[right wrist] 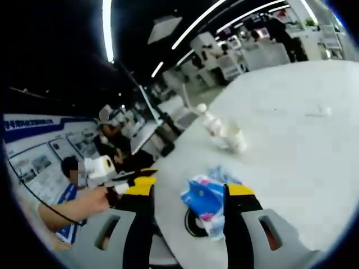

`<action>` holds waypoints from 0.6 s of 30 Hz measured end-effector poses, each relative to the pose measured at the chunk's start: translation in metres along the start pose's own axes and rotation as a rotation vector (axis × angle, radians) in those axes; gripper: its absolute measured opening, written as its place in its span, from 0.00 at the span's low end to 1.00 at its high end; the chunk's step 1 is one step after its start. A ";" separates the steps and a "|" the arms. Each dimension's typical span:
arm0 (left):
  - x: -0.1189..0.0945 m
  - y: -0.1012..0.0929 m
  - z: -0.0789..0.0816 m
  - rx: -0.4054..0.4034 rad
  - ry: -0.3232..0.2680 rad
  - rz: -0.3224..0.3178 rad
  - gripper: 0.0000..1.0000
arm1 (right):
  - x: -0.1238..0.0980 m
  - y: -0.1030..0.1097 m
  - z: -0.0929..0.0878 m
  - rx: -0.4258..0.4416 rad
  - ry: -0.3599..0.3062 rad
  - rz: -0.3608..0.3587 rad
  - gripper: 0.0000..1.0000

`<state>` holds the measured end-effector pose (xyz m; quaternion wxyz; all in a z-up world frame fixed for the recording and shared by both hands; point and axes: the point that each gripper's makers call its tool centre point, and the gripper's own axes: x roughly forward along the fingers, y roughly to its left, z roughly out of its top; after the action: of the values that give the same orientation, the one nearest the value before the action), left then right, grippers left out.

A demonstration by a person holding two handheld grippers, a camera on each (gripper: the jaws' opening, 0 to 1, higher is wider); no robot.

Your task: Arrange the tabletop items into an orderly group along one side of the table until the central work area is clear of visible clutter.

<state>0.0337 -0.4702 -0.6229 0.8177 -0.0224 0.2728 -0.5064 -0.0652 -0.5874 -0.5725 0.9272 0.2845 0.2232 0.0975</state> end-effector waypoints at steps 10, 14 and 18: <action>0.016 0.000 -0.013 -0.011 0.040 -0.017 0.51 | 0.004 -0.008 -0.041 0.003 0.071 -0.048 0.48; 0.020 -0.002 -0.023 -0.020 0.063 -0.024 0.51 | -0.012 -0.032 -0.062 0.055 0.093 -0.113 0.47; 0.024 0.001 -0.036 -0.055 0.097 -0.010 0.46 | -0.027 -0.053 -0.070 0.097 0.096 -0.170 0.47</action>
<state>0.0259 -0.4811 -0.6638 0.8001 -0.0217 0.3256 -0.5034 -0.1190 -0.6053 -0.6448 0.9054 0.3042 0.2953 0.0212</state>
